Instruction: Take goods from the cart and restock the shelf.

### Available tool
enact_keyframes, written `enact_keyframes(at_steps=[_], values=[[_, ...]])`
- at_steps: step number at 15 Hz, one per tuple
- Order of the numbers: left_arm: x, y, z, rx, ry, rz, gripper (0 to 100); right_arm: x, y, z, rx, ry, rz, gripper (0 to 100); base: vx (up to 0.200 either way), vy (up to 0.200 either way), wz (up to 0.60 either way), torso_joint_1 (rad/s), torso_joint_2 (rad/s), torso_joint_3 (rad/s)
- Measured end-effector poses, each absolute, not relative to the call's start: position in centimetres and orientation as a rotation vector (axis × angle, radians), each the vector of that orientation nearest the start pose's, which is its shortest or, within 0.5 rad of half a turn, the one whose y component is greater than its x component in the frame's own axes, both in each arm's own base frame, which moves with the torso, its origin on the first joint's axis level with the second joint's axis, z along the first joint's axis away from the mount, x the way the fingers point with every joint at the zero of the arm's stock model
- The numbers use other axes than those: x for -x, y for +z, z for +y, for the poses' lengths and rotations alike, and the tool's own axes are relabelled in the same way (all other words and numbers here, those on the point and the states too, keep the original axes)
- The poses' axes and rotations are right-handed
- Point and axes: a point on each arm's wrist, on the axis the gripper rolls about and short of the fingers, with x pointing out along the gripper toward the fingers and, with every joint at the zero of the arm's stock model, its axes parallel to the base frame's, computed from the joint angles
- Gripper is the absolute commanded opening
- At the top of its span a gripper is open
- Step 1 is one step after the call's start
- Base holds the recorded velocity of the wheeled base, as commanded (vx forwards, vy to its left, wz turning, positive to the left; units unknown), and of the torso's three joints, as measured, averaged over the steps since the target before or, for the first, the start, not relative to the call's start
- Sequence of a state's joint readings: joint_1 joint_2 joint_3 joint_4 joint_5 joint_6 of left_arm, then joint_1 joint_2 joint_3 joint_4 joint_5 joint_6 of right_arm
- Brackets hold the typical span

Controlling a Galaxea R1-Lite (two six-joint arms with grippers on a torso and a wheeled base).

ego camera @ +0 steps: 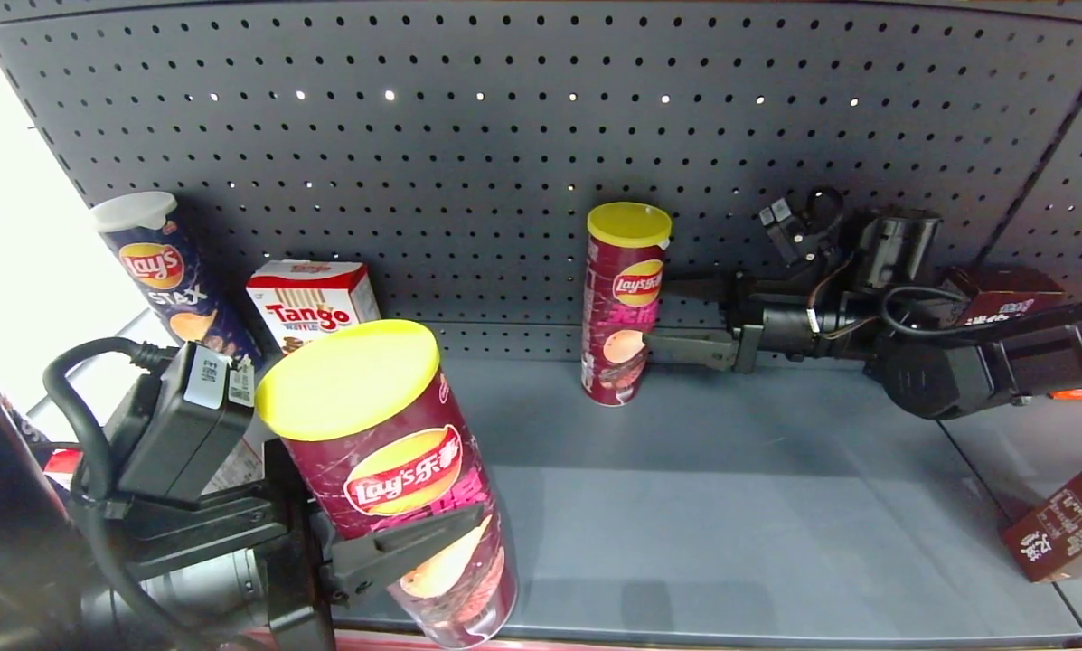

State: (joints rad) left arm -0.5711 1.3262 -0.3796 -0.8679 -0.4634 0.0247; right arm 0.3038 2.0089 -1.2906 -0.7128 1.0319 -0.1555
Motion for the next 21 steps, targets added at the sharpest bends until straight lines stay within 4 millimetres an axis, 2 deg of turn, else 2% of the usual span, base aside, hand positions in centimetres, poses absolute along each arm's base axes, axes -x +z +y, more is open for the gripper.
enact_keyframes(at_steps=[18,19,21], values=[[-16.0,18.1,-11.0,-0.027,-1.014,0.094,0,-40.5,17.7,17.6,0.116,1.362,-0.062,100,0.0,0.0,0.0,0.0,0.0,0.0],[-16.0,18.0,-11.0,-0.027,-1.015,0.095,0,-40.6,17.4,17.8,0.115,1.359,-0.057,0,0.0,0.0,0.0,0.0,0.0,0.0],[-16.1,18.0,-11.1,-0.027,-1.014,0.095,0,-40.8,17.1,18.1,0.116,1.34,-0.06,0,0.0,0.0,0.0,0.0,0.0,0.0]])
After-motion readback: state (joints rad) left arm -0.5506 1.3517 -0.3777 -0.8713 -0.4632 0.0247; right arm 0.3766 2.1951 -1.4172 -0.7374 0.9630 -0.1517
